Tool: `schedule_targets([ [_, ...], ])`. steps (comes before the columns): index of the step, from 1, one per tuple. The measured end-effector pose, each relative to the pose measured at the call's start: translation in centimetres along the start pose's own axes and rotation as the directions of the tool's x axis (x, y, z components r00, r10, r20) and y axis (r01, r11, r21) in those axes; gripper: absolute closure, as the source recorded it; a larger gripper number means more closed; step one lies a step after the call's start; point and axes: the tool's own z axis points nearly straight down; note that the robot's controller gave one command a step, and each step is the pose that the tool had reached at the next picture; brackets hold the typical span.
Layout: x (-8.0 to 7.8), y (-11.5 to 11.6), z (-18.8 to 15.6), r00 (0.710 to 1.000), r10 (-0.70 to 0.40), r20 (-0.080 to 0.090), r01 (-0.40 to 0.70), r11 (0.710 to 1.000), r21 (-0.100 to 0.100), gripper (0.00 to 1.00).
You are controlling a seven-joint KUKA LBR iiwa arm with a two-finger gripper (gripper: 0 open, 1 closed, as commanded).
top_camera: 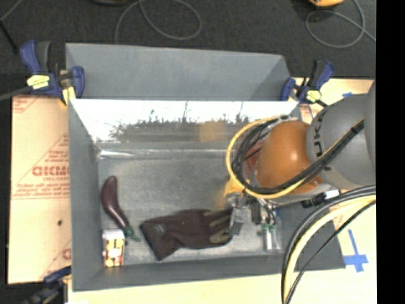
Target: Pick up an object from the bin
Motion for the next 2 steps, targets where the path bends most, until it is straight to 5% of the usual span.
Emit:
schedule_targets([
  [2, 0.00, -0.02, -0.05, 1.000, -0.001, 0.001, 0.001, 1.000, 0.000, 1.00],
])
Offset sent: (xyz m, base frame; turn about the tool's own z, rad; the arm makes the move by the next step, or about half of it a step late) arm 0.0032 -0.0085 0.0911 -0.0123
